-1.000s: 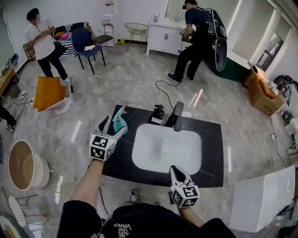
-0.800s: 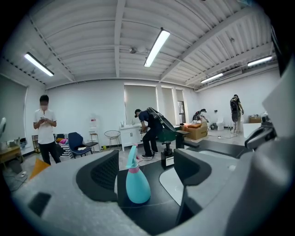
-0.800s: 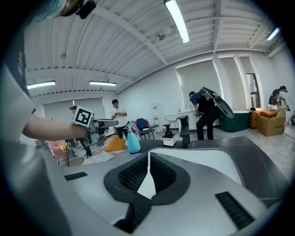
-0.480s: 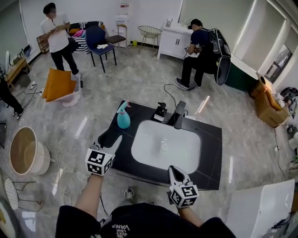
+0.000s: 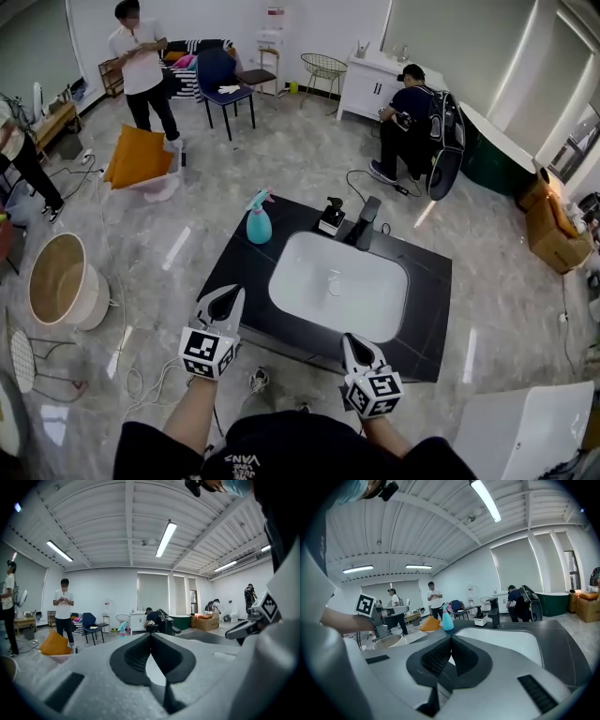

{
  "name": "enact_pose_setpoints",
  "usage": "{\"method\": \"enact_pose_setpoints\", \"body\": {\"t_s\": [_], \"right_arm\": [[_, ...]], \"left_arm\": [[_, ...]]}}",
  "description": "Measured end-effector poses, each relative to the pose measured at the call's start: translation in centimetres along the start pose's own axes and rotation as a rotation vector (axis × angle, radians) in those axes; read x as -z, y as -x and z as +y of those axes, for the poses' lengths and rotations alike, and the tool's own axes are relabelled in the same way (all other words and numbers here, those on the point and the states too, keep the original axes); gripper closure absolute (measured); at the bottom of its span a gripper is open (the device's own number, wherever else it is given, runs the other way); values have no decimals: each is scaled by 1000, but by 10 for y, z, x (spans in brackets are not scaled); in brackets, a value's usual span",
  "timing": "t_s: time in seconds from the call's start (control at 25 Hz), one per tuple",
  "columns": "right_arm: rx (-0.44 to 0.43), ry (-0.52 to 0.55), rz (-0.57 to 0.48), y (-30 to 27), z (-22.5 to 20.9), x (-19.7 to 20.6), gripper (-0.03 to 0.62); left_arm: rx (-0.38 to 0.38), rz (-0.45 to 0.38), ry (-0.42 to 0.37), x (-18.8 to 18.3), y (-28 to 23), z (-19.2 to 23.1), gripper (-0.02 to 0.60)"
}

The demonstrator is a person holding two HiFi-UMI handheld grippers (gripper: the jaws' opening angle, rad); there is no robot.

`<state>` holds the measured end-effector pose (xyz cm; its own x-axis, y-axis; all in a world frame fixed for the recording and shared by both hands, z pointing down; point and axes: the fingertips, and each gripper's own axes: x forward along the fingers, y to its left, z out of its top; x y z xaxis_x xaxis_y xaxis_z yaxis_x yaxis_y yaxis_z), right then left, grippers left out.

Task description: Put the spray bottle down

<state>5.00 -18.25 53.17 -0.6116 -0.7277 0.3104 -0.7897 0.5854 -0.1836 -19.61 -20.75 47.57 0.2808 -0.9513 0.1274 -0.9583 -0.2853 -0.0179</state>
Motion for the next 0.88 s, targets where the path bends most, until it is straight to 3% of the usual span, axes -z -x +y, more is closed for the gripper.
{"method": "enact_pose_setpoints", "body": {"t_s": [0.88], "right_arm": [[-126,59,59,41,7,31,594]], "left_arm": [[-106,75,120,67,98,-90,571]]}}
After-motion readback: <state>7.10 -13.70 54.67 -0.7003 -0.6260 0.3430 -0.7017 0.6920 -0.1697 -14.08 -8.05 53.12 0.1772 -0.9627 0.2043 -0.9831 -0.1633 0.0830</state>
